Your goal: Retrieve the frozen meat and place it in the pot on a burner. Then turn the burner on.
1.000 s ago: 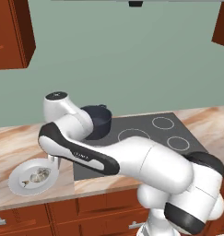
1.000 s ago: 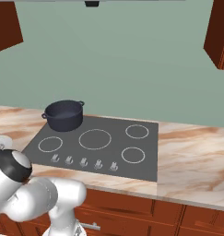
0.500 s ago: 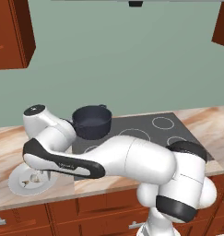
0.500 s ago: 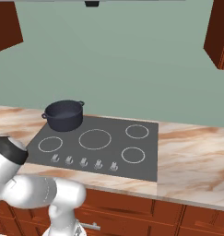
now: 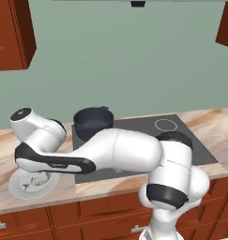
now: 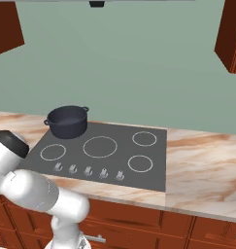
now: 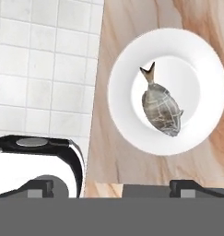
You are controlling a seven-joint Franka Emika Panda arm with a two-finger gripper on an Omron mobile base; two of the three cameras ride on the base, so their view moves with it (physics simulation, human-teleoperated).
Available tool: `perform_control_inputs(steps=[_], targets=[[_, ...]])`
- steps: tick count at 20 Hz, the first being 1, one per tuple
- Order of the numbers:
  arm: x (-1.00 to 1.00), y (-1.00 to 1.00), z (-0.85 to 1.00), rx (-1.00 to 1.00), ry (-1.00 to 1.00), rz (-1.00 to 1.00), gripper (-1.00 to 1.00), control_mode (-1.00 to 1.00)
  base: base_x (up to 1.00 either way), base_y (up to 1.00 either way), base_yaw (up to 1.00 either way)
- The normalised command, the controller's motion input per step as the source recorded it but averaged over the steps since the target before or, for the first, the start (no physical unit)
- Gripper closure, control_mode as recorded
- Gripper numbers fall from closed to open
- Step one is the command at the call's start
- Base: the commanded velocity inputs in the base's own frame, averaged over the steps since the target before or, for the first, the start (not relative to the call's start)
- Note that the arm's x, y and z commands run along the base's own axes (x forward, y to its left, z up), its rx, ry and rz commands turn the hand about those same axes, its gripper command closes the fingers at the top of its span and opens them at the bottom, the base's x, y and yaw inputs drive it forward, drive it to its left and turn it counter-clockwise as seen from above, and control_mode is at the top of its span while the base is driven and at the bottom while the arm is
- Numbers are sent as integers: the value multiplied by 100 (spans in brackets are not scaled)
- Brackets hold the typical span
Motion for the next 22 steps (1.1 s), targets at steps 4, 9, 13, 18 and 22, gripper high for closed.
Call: perform_control_inputs(steps=[4,9,13,18,22], targets=[[38,28,-5,-8,-1,0,-100,-100,0,0,0],[21,39,-14,-1,0,0,-100,-100,0,0,0],[18,38,-20,0,0,0,-100,-100,0,0,0],[7,37,-36,1,5,1,-100,-100,0,0,0],[14,26,-30,0,4,15,-100,-100,0,0,0]])
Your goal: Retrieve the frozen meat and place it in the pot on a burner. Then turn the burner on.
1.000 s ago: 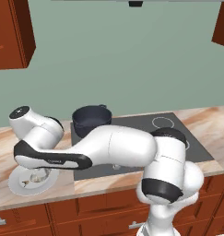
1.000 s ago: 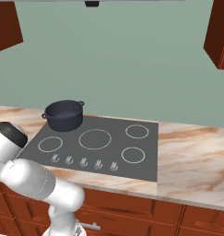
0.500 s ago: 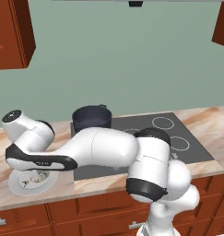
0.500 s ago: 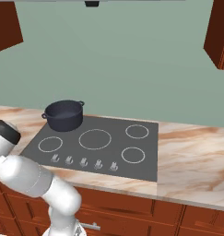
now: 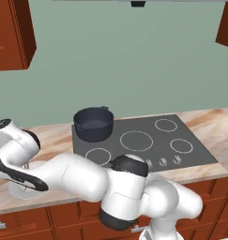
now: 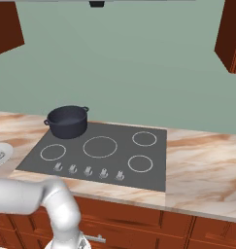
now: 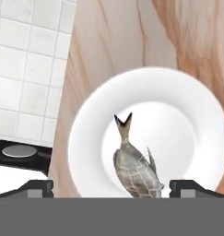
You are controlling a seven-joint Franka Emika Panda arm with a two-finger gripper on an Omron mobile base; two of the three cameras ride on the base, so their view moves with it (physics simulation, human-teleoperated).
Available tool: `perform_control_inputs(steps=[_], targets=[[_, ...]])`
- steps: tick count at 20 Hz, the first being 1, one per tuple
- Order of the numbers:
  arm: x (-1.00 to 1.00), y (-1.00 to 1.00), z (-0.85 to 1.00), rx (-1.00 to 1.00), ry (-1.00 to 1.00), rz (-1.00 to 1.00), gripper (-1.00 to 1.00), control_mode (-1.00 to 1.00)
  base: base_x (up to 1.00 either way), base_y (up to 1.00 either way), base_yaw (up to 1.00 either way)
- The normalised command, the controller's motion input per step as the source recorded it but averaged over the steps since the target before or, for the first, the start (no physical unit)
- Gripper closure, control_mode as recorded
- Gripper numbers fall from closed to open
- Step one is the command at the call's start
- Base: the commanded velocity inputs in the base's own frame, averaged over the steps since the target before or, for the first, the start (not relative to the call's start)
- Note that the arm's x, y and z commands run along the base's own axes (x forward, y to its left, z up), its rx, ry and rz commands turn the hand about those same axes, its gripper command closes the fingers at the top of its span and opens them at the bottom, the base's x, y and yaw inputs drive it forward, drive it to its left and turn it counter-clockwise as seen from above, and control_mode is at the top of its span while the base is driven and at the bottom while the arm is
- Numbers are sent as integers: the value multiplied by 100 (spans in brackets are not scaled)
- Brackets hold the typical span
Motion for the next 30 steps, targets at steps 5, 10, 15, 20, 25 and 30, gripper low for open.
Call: perform_control_inputs(steps=[5,10,15,20,25,30], targets=[[12,11,-33,0,2,11,-100,-100,0,0,0],[9,7,-24,0,0,14,-100,-100,0,0,0],[7,0,-27,0,-2,4,-100,-100,0,0,0],[3,0,-34,1,0,0,-100,-100,0,0,0],[0,0,-42,1,0,0,-100,-100,0,0,0],[0,-3,-14,2,0,0,-100,-100,0,0,0]])
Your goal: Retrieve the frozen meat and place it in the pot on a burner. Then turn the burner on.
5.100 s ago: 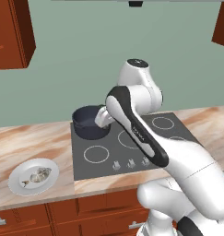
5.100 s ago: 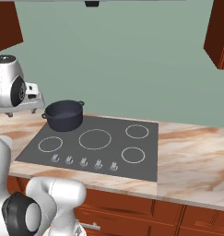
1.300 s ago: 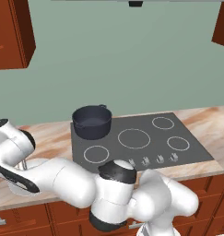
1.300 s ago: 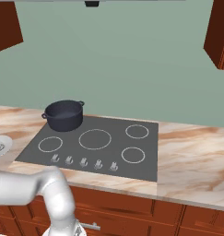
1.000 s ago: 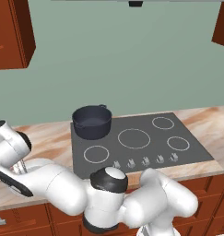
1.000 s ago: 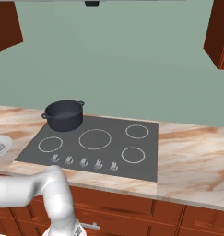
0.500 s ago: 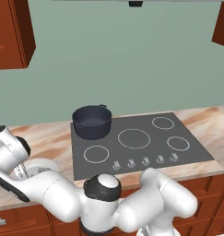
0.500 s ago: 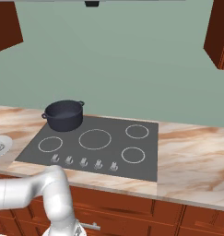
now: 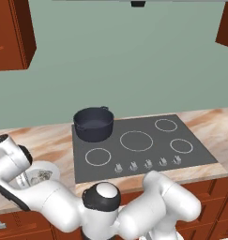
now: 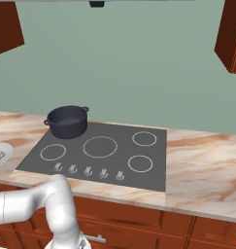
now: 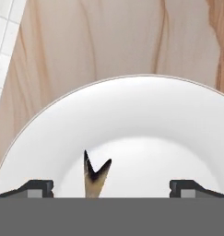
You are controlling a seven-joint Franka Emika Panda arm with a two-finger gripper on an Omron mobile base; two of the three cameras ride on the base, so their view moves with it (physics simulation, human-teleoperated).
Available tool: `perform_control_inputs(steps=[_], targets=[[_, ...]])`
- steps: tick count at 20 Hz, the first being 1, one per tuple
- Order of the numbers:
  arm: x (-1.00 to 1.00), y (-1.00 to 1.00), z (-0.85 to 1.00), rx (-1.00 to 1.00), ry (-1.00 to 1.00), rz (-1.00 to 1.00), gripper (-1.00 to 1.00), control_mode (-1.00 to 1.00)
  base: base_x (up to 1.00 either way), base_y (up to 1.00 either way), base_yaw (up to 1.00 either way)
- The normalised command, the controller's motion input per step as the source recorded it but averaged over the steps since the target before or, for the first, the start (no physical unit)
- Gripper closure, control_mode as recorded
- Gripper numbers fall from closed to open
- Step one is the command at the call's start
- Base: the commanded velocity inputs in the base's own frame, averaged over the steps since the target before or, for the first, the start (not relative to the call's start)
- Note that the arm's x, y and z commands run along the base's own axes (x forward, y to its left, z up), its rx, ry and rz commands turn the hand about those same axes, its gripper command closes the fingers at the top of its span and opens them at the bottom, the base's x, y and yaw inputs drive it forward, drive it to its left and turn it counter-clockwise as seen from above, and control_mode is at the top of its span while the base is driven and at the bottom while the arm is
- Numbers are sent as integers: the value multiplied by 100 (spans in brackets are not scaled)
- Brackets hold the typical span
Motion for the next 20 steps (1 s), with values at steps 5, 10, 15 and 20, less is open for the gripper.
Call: perform_control_inputs(steps=[5,10,15,20], targets=[[0,-6,-21,2,0,0,-100,-100,0,0,0],[0,-1,-20,2,0,0,-100,-100,0,0,0],[0,0,-5,1,0,0,100,-100,0,0,0],[0,-2,0,0,0,0,100,-100,0,0,0]])
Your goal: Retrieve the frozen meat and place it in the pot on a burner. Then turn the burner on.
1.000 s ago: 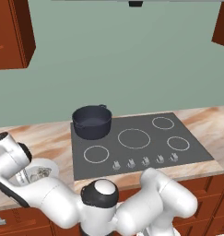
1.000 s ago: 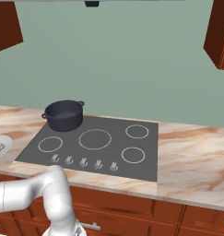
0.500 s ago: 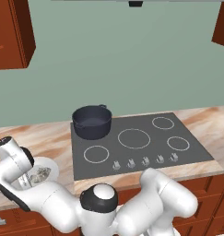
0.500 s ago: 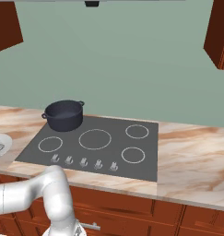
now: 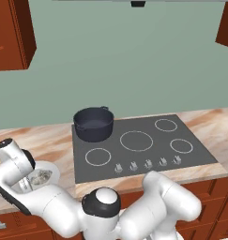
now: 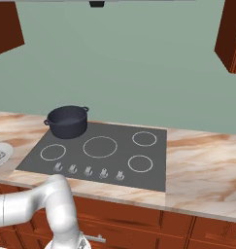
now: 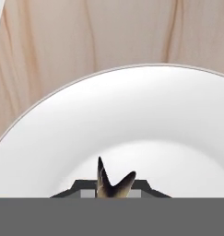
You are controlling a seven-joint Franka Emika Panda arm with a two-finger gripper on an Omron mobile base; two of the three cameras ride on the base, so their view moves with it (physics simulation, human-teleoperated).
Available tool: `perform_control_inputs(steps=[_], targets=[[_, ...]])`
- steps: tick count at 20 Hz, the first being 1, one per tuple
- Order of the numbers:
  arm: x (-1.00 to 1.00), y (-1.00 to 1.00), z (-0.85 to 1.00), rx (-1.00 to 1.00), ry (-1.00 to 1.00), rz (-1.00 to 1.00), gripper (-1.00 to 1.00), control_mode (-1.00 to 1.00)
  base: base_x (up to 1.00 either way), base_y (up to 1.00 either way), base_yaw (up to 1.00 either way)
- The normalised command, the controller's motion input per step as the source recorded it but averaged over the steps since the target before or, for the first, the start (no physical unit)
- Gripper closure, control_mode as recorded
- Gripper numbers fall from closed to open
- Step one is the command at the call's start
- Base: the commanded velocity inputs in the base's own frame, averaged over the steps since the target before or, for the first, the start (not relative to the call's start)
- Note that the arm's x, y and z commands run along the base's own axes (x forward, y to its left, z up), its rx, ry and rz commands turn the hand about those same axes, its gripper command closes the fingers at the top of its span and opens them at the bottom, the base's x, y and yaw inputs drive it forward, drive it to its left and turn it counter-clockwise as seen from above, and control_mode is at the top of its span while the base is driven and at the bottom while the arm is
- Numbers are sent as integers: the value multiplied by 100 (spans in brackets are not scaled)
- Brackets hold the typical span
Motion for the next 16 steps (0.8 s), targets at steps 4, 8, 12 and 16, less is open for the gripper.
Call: perform_control_inputs(steps=[4,8,12,16], targets=[[0,-2,17,-2,0,-1,100,-100,0,0,0],[-5,-8,64,-10,0,0,100,-100,0,0,0],[-16,-36,39,-4,-4,0,100,-100,0,0,0],[-27,-91,12,6,-9,-7,100,-100,0,0,0]])
